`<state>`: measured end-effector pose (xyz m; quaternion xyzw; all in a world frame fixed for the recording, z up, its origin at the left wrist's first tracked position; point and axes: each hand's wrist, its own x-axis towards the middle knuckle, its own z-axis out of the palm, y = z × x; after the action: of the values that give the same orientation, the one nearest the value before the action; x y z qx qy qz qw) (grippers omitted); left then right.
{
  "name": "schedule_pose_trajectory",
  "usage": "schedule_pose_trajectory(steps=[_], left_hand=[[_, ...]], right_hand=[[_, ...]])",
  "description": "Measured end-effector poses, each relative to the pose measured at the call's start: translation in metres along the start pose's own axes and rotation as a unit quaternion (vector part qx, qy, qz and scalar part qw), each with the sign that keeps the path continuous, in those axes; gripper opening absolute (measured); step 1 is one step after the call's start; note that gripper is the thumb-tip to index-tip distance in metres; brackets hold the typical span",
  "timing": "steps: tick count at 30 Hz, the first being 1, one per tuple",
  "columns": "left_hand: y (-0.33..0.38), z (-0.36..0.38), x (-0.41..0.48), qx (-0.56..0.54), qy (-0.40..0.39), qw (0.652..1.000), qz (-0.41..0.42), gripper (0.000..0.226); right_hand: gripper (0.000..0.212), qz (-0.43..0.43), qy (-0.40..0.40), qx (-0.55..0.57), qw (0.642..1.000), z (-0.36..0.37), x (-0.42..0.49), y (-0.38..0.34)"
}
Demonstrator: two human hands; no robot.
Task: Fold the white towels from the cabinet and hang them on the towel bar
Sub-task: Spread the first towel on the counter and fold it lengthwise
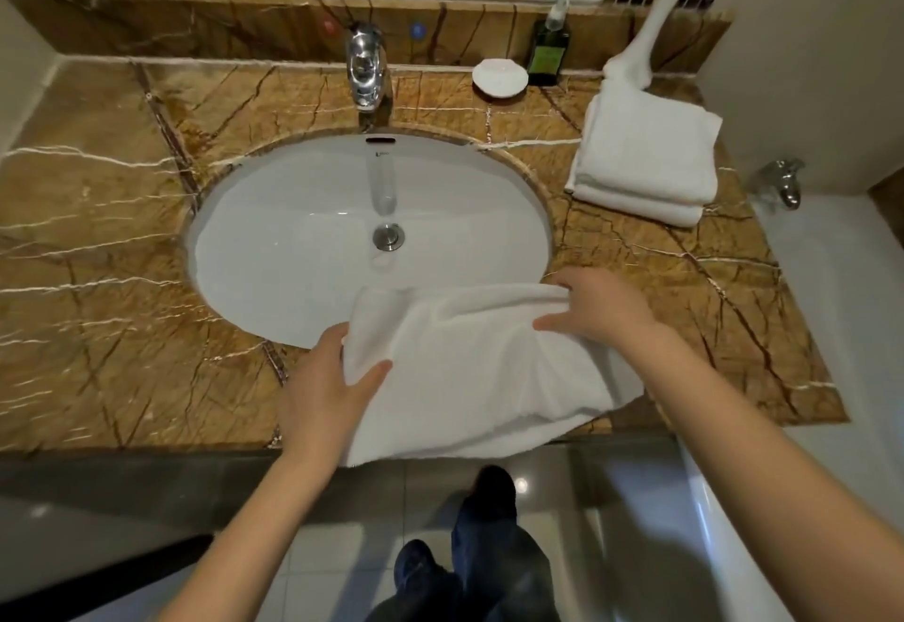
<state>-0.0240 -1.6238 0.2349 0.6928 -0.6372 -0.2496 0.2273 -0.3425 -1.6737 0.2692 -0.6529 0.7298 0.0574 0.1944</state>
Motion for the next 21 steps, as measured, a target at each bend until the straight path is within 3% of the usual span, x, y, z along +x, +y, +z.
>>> schedule_pose_trajectory(steps=[3, 6, 8, 10, 13, 16, 21], left_hand=[[0.016, 0.000, -0.001, 0.154, 0.054, 0.983, 0.079, 0.066], [0.050, 0.007, -0.005, 0.095, 0.044, 0.975, 0.195, 0.054], [0.076, 0.022, -0.009, 0.053, -0.009, 0.966, 0.253, 0.044], [0.096, 0.042, -0.015, 0.068, -0.098, 0.956, 0.269, 0.058], [0.096, 0.074, -0.026, 0.164, -0.208, 0.924, 0.275, 0.084], [0.086, 0.091, -0.032, 0.228, -0.185, 0.898, 0.327, 0.094], [0.106, 0.109, -0.029, 0.217, -0.155, 0.900, 0.345, 0.089]], right_hand=[[0.048, -0.019, 0.052, -0.051, 0.997, -0.002, -0.010, 0.002], [0.042, -0.037, 0.161, -0.003, 0.986, 0.003, -0.029, -0.004], [0.041, -0.065, 0.211, 0.058, 0.974, 0.013, -0.044, -0.012], [0.047, -0.126, 0.188, 0.064, 0.972, 0.029, -0.056, -0.014], [0.057, -0.171, 0.091, 0.013, 0.981, 0.053, -0.072, 0.000], [0.059, -0.164, 0.098, -0.006, 0.982, 0.066, -0.078, 0.019], [0.058, -0.158, 0.133, 0.009, 0.978, 0.064, -0.073, 0.042]])
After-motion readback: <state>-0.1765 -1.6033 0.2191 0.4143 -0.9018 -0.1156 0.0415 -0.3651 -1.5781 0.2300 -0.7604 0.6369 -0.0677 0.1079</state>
